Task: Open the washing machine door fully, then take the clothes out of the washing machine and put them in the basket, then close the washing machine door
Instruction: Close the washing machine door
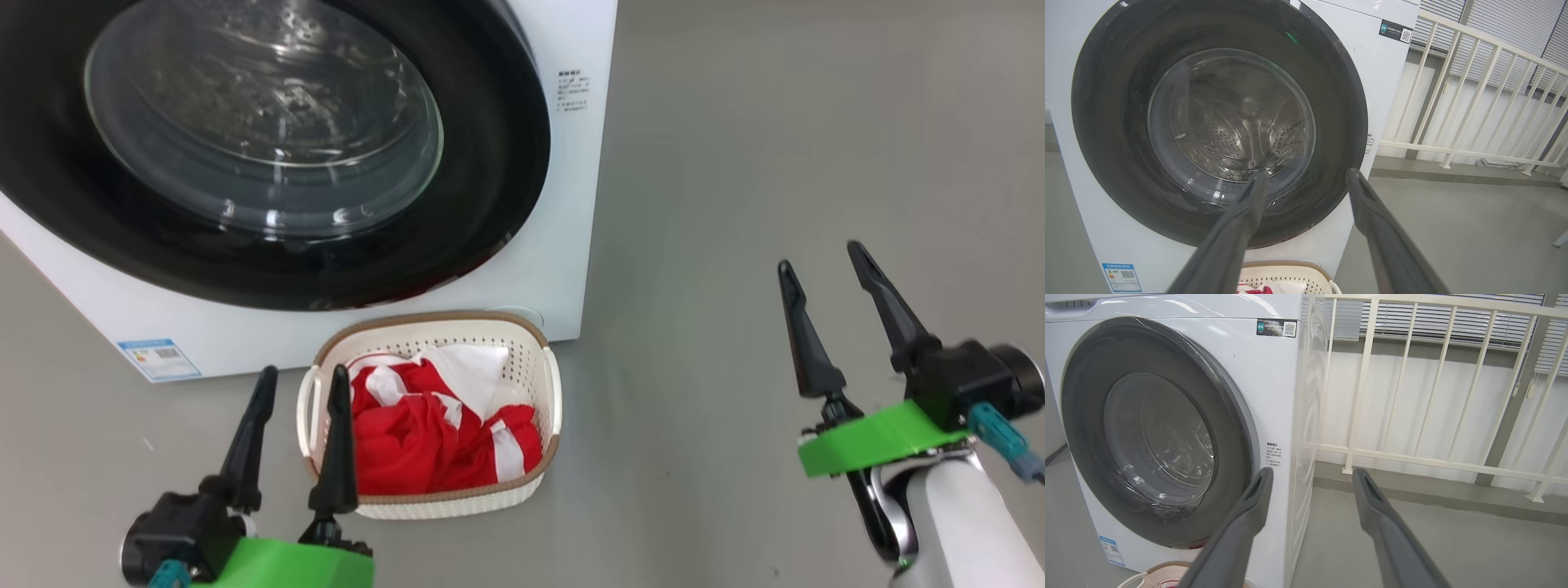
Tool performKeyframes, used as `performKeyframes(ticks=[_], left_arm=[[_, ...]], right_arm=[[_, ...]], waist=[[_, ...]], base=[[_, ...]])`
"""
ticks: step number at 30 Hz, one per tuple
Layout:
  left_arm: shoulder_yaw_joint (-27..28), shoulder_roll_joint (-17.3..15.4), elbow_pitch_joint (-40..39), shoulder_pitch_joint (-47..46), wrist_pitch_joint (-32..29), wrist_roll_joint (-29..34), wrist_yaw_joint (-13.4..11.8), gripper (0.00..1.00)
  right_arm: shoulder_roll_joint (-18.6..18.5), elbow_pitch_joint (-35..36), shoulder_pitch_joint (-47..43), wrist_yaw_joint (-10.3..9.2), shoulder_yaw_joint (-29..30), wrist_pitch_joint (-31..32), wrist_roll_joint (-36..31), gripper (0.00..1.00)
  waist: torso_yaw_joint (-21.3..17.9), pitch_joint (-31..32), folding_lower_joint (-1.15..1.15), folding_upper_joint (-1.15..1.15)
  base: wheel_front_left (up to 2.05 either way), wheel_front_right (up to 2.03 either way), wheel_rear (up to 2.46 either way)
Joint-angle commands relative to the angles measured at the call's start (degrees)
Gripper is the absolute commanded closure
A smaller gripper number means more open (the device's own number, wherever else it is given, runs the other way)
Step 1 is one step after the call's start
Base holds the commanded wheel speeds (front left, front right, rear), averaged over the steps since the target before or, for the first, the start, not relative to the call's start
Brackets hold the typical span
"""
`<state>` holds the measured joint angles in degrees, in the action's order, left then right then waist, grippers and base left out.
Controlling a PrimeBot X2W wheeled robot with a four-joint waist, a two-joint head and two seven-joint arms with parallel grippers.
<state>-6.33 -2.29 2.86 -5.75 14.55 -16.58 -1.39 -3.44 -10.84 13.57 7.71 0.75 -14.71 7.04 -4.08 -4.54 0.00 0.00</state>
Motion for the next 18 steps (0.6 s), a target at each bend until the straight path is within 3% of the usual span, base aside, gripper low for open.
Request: performKeyframes(ticks=[1, 18], left_arm=[[2.0, -0.6, -1.5, -0.3, 0.4, 0.6, 0.5, 0.00], [4.8, -0.6, -3.5, 5.5, 0.4, 2.8, 1.0, 0.00]], right_arm=[[0.1, 1.8, -0.1, -0.22, -0.9, -0.3, 0.3, 0.00], [0.5, 7.4, -12.1, -0.22, -0.3, -0.3, 2.2, 0.00]], waist=[[0.0, 0.6, 0.00, 0.00], [2.1, 5.1, 0.00, 0.00]], base=[[0.00, 0.00, 0.00], [0.00, 0.00, 0.00]])
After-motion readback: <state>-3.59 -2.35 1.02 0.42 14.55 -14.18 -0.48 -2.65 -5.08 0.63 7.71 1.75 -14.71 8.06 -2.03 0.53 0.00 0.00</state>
